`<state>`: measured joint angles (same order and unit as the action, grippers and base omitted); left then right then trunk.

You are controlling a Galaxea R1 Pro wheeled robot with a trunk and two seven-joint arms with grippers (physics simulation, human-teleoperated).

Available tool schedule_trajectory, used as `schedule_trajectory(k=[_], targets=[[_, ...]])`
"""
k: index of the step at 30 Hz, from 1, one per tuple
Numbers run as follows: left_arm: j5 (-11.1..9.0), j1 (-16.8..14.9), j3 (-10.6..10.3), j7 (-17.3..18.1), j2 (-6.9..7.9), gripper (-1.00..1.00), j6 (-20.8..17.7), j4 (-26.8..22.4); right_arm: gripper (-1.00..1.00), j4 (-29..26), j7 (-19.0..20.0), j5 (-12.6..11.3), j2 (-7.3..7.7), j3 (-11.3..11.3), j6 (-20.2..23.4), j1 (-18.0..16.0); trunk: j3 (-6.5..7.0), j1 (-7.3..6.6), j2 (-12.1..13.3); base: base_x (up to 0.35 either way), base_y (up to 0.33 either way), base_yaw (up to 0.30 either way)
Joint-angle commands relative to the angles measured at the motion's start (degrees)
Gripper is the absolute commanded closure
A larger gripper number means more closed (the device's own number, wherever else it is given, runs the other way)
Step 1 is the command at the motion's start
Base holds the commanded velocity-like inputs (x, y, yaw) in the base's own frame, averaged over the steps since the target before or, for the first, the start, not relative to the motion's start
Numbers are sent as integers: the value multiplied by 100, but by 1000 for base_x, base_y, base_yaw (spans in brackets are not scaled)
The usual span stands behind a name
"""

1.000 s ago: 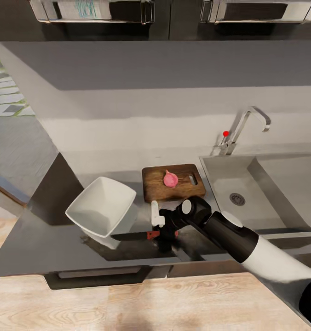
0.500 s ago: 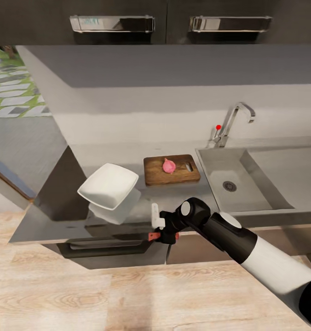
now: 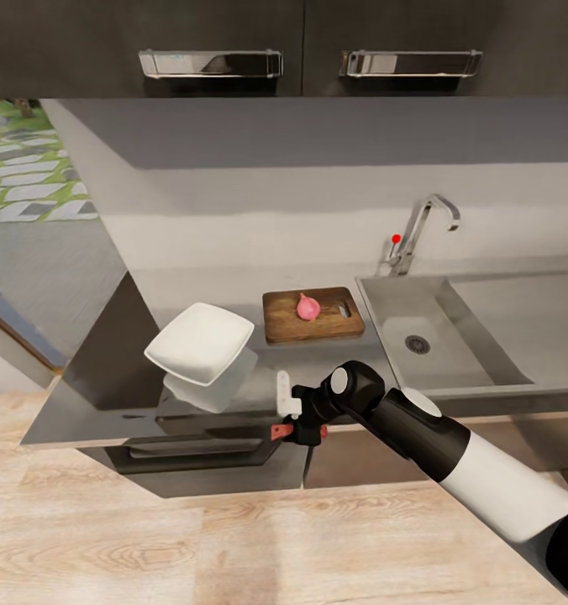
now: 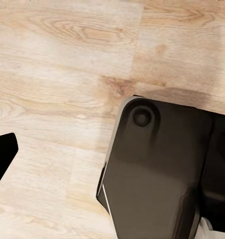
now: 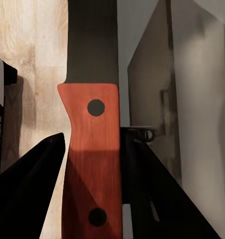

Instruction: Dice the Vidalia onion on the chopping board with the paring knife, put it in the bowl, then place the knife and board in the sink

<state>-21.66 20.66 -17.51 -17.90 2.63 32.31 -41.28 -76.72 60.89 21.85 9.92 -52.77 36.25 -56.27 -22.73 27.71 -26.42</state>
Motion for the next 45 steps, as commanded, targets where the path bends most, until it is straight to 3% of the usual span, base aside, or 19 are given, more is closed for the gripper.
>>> schedule_trajectory(k=[1, 11, 18, 29, 34, 38, 40, 45], targets=[[-24, -1, -42, -56, 10, -100, 12, -11, 100, -10, 37, 21, 2, -6, 48, -6, 1, 3, -9, 0, 0, 0], [-22, -1, -42, -56, 10, -100, 12, -11, 100, -10, 37, 22, 5, 87, 51, -6, 92, 3, -9, 0, 0, 0], [-22, -1, -42, -56, 10, -100, 12, -18, 100, -18, 31, 28, 56, 824, 49, -6, 156, 3, -9, 0, 0, 0], [-22, -1, -42, -56, 10, -100, 12, -13, 100, -121, 34, 21, 348, 1075, 54, -6, 256, 3, -9, 0, 0, 0], [-22, -1, -42, -56, 10, -100, 12, -12, 100, -153, 36, 16, 433, 1325, 52, -6, 302, 3, -9, 0, 0, 0], [-22, -1, -42, -56, 10, -100, 12, -12, 100, -204, 43, 13, 465, 1641, 52, -6, 338, 3, -9, 0, 0, 0], [-22, -1, -42, -56, 10, -100, 12, -12, 100, -223, 48, 8, 468, 1902, 55, -6, 357, 3, -9, 0, 0, 0], [-22, -1, -42, -56, 10, -100, 12, -11, 100, -237, 45, -31, 431, 2927, 57, -6, 402, 3, -9, 0, 0, 0]])
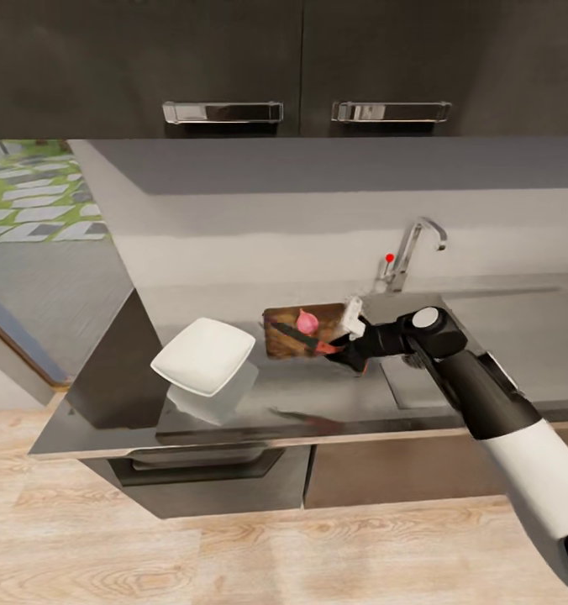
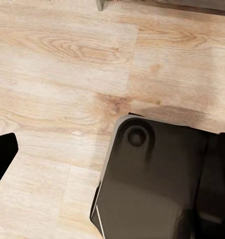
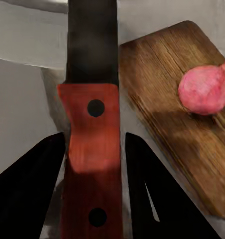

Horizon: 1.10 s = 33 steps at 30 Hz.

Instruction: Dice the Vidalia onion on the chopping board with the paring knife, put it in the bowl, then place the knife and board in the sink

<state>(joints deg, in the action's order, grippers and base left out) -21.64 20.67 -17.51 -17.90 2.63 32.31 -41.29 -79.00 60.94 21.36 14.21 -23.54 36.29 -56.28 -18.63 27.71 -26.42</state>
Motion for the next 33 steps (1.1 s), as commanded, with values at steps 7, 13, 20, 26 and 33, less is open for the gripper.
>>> schedule_trajectory(k=[7, 13, 20, 26, 33], targets=[[-28, -1, -42, -56, 10, -100, 12, -7, 100, -15, -149, 1, -181, 1061, 61, -6, 55, 4, -9, 0, 0, 0], [-32, -1, -42, -56, 10, -100, 7, 2, 100, -350, -968, 6, -483, 1607, 203, -6, 110, 4, -9, 0, 0, 0], [-28, -1, -42, -56, 10, -100, 8, 42, 100, -649, -1783, 8, -633, 1679, 293, 0, 174, 4, -9, 0, 0, 0], [-27, -1, -42, -56, 10, -100, 10, 49, 100, -941, -3094, 3, -983, 1681, 291, 163, 228, 4, -9, 0, 0, 0], [-30, -1, -42, -56, 10, -100, 5, 94, 100, -1319, -4335, 0, -1391, 1667, 239, 773, 289, 4, -9, 0, 0, 0]])
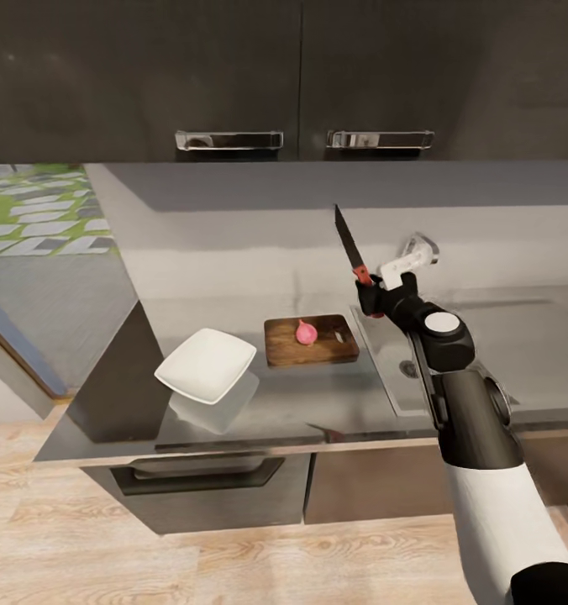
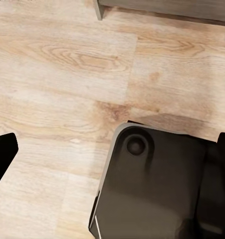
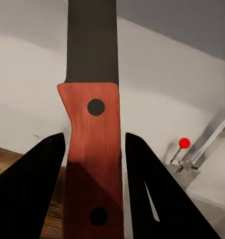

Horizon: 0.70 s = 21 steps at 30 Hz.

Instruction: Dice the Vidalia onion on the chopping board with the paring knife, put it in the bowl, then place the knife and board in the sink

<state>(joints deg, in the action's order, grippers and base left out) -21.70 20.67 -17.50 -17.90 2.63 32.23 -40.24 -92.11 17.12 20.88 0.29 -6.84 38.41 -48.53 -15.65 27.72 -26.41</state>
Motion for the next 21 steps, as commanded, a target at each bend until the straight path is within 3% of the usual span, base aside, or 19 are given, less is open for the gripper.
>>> schedule_trajectory(k=[1, 10, 12, 15, 21], targets=[[-26, -1, -43, -56, 10, -100, 14, -5, 100, -19, -4, 48, -15, -5, 20, 47, 0, 3, -9, 0, 0, 0], [-19, -1, -43, -56, 10, -100, 14, 15, 100, -59, -225, 48, -110, -19, -296, 792, 76, 3, -9, 0, 0, 0], [-19, -1, -43, -56, 10, -100, 16, 16, 100, -57, -259, 46, -165, -19, -315, 884, 92, 3, -9, 0, 0, 0], [-19, -1, -43, -56, 10, -100, 16, 16, 100, -39, -423, 48, -369, -14, -351, 1046, 104, 3, -9, 0, 0, 0], [-19, -1, -43, -56, 10, -100, 19, 16, 100, -19, -600, 23, -491, -13, -505, 1271, 109, 3, -9, 0, 0, 0]])
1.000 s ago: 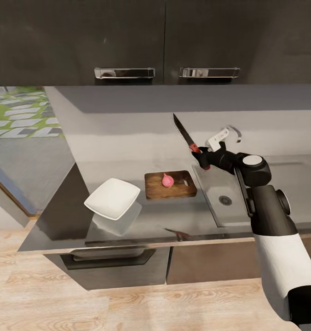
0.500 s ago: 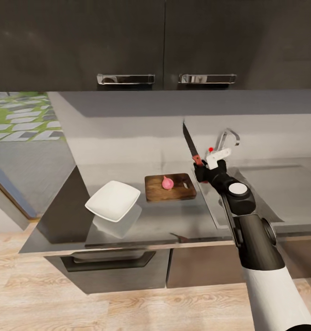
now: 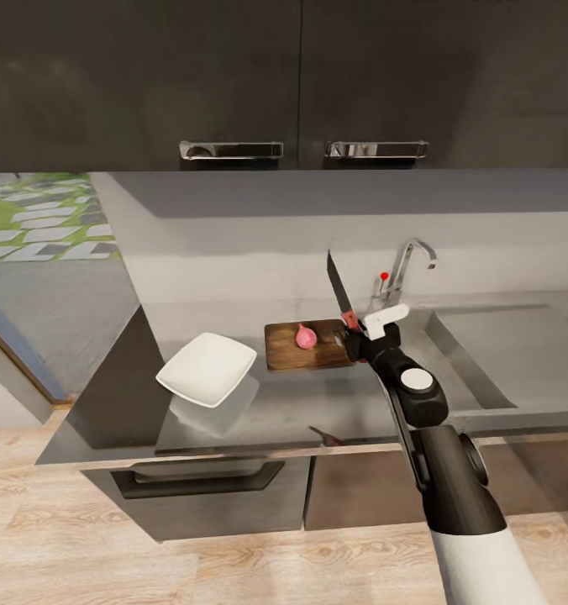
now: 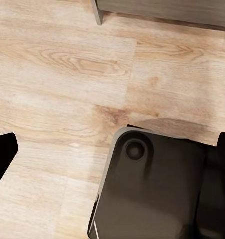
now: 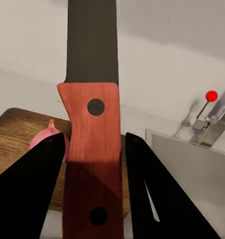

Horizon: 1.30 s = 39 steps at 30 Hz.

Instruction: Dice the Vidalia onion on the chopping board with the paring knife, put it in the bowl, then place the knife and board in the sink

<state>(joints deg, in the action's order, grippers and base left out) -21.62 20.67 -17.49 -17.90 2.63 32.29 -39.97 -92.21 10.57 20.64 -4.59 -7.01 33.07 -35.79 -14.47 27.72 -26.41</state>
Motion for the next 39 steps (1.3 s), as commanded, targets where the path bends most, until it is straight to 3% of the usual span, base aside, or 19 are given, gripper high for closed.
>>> schedule_trajectory(k=[1, 18, 31, 33, 35, 39], targets=[[-26, -1, -44, -56, 10, -100, 13, -11, 100, -7, 49, 47, -8, 4, 19, 8, -9, 3, -10, 0, 0, 0], [-26, -1, -44, -59, 10, -100, 10, -11, 100, 57, 36, -173, -55, -2, -20, 243, -8, 3, -10, 0, 0, 0], [-34, -6, -44, -59, 10, -100, 5, 4, 100, 63, -8, -74, -45, -82, 6, 248, -8, 3, -10, 81, -90, 0], [-35, -7, -44, -60, 10, -100, 5, 20, 100, 63, -13, 118, -39, -253, 27, 248, -8, 3, -10, 109, -171, 0], [-35, -9, -44, -58, 10, -100, 5, 29, 100, 64, -18, 648, -41, -539, 158, 248, -8, 3, -10, 104, -173, 0], [-35, -10, -44, -63, 10, -100, 5, 31, 100, 77, -21, 1269, -42, -935, 517, 248, -8, 3, -10, 102, -173, 0]])
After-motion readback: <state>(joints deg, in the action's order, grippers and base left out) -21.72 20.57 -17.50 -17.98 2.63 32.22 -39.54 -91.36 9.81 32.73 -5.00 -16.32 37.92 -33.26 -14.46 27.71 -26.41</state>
